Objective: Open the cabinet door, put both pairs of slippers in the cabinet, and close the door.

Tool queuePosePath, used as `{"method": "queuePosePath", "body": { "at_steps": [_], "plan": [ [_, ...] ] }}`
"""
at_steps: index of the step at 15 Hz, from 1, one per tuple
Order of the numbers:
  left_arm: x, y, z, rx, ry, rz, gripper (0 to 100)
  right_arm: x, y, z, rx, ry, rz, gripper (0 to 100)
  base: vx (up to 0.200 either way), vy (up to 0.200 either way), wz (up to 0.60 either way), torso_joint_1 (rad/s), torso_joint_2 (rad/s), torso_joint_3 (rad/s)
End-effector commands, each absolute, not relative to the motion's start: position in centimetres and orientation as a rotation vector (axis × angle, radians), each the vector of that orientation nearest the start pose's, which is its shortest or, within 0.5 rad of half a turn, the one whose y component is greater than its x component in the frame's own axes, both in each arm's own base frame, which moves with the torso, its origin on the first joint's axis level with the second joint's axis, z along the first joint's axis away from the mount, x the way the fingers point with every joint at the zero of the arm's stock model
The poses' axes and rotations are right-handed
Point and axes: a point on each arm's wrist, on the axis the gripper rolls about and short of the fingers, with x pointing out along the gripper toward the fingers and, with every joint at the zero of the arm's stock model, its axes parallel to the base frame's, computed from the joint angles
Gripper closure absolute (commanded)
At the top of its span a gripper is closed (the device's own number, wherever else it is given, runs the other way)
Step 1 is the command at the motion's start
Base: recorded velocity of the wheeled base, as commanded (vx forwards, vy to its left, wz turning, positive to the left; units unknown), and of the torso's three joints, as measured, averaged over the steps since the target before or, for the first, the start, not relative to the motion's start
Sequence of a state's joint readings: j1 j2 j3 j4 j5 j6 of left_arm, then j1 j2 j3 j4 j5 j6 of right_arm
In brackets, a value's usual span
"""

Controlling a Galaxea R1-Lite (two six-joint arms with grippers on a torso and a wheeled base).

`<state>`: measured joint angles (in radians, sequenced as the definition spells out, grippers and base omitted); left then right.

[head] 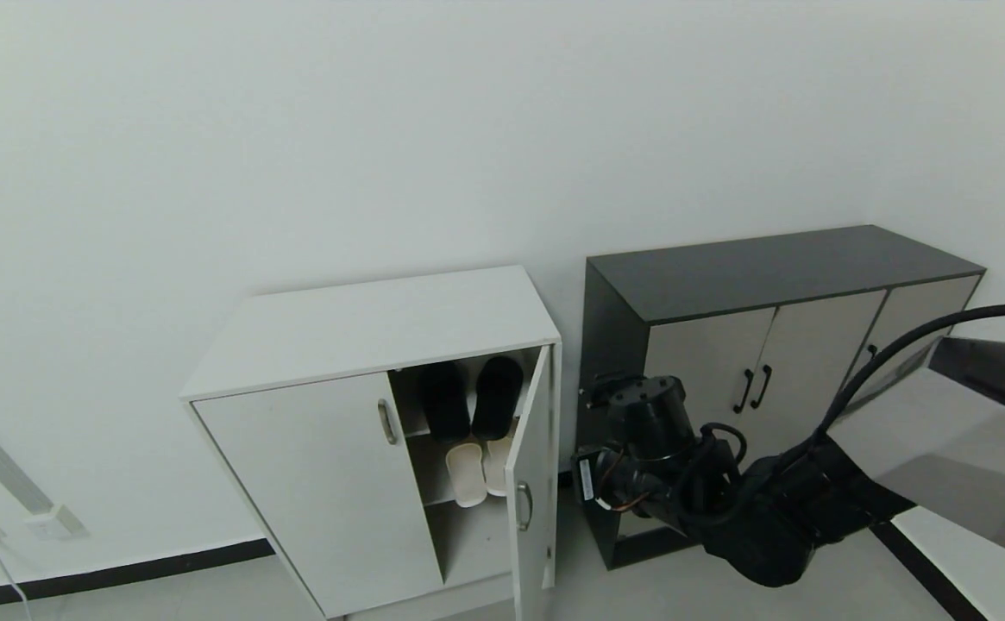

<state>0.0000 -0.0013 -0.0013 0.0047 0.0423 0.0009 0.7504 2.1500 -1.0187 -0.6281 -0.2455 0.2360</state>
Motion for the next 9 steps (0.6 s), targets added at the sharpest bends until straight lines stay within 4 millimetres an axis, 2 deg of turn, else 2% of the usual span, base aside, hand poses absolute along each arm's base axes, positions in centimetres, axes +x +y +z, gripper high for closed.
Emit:
{"method": "queuePosePath", "body": {
  "at_steps": [1,4,9],
  "plan": [
    [-2.29,0.1,7.54,0.002,0.003,0.043,100,28.97,26.41,8.33,-0.017,0.485,0.444,100,0.0,0.0,0.0,0.0,0.0,0.0],
    [-2.29,0.1,7.54,0.0,0.003,0.043,100,28.91,26.51,8.3,-0.02,0.482,0.443,100,0.0,0.0,0.0,0.0,0.0,0.0],
    [-2.29,0.1,7.54,0.0,0.003,0.043,100,28.65,26.55,8.3,-0.017,0.489,0.46,100,0.0,0.0,0.6,0.003,0.0,0.005]
  ]
}}
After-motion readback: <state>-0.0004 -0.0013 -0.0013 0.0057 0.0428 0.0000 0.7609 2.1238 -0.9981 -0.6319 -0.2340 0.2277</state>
